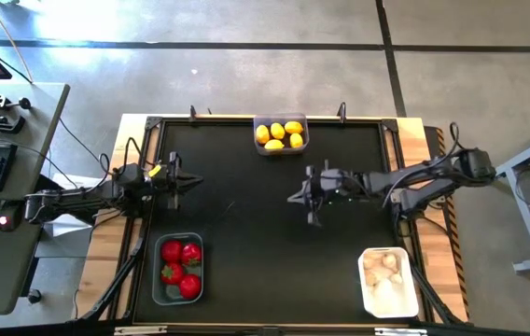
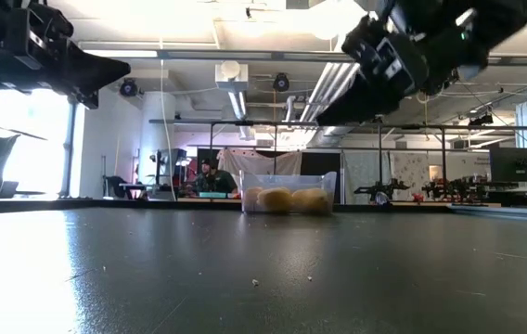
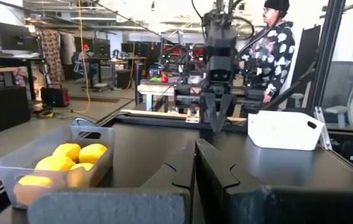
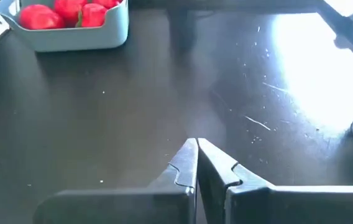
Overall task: Sort produce into baskets
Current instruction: Return to Home Position
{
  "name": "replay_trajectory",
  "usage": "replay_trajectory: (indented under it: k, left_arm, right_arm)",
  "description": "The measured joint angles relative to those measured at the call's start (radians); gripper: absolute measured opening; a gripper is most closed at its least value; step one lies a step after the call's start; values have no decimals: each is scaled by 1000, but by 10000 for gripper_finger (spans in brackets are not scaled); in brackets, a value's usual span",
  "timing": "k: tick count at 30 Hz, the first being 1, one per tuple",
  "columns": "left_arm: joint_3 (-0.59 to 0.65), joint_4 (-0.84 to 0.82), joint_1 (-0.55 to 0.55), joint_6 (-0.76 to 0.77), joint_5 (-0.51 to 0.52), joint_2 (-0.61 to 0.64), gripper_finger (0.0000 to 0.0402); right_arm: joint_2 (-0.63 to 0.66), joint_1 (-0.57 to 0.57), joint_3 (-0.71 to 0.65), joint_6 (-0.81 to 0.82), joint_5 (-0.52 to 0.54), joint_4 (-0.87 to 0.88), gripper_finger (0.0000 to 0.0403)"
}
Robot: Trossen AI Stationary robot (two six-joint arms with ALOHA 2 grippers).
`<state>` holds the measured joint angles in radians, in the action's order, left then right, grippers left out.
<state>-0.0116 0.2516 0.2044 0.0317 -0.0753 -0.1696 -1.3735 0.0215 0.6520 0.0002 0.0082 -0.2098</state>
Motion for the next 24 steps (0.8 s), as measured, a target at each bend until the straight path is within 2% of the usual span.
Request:
replay_trajectory:
  k: [6,12,22,24]
  left_arm:
    - [0,0,0,-3,26,0,0]
    - [0,-1,0,-17,36,0,0]
    - [0,-2,0,-33,111,0,0]
    - [0,-5,0,-31,134,0,0]
  right_arm:
    - [29,-82,-143,-27,-103,-186,0]
    - [204,-142,-298,-27,-114,-268,0]
    - [477,-121,-482,-35,122,-299,0]
    - [522,-115,-522,-47,142,-337,0]
